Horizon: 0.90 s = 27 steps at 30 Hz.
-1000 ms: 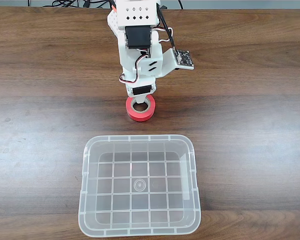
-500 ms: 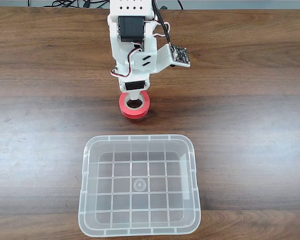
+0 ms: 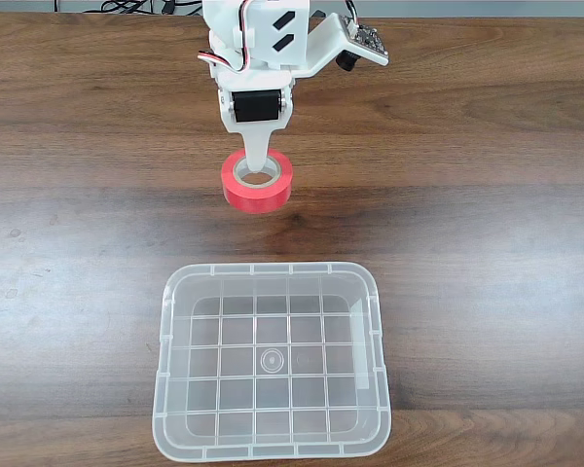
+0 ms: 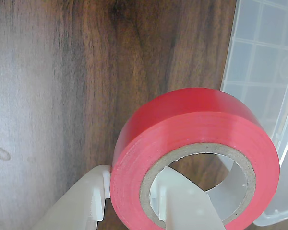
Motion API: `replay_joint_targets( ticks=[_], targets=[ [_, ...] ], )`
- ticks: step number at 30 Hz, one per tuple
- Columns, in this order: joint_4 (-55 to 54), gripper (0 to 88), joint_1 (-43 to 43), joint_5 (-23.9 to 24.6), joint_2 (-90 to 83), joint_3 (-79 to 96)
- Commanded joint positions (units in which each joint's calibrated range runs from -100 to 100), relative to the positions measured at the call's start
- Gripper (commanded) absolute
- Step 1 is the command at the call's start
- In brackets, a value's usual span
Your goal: Grab the tape and place it in the box.
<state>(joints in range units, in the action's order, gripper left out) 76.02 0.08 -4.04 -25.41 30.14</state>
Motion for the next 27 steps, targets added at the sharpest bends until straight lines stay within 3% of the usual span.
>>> replay_joint_targets(
  ticks=[1, 10, 27],
  targets=[
    [0.3, 6.0, 0.3, -0.3, -3.6, -6.1],
    [5.2, 6.0, 0.1, 0.1, 1.0, -27.5],
    [6.5, 6.0, -2.8, 1.0, 45.4, -73.6]
  ],
)
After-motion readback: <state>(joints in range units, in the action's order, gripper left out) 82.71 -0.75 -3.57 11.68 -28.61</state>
